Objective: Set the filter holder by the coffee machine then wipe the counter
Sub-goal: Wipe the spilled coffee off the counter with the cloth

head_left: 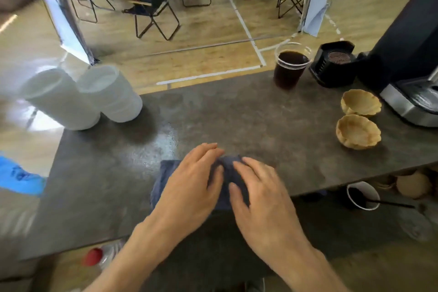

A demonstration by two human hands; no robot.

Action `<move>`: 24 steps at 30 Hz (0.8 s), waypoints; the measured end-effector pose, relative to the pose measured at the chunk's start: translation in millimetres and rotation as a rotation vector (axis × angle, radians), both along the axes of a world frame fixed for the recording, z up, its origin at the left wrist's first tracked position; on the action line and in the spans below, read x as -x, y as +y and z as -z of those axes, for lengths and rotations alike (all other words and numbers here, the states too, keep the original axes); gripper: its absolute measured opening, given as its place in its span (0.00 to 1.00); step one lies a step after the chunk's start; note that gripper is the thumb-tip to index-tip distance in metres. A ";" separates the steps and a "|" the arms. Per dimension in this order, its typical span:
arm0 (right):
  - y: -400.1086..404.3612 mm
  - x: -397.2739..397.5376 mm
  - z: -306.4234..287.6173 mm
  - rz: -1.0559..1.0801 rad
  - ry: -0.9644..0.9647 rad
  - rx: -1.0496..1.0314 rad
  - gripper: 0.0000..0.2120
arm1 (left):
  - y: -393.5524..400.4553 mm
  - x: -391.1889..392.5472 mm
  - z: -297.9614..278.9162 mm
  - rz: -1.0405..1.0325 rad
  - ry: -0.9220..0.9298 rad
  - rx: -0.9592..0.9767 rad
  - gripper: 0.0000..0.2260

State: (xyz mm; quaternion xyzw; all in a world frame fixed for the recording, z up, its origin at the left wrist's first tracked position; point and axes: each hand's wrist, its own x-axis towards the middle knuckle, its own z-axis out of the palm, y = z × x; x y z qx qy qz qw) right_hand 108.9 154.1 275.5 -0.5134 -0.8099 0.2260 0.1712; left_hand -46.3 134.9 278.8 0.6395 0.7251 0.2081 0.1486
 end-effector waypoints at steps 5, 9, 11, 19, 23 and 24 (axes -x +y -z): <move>-19.3 30.7 30.9 -0.083 -0.179 -0.090 0.26 | -46.7 21.0 31.3 -0.043 0.320 0.144 0.24; -15.4 34.4 47.0 -0.120 -0.223 -0.159 0.26 | -45.8 21.4 46.6 -0.047 0.348 0.142 0.24; -4.4 34.1 49.5 -0.158 -0.239 -0.183 0.26 | -36.3 24.9 48.1 -0.033 0.353 0.127 0.24; 119.3 67.9 34.0 -0.279 -0.363 -0.076 0.28 | 76.6 62.4 39.4 -0.026 0.332 0.170 0.27; 185.4 100.3 33.3 -0.236 -0.344 -0.044 0.26 | 147.1 83.4 44.0 -0.100 0.296 0.179 0.24; 199.3 107.9 32.2 -0.231 -0.338 -0.035 0.26 | 161.7 87.6 44.1 -0.123 0.277 0.178 0.24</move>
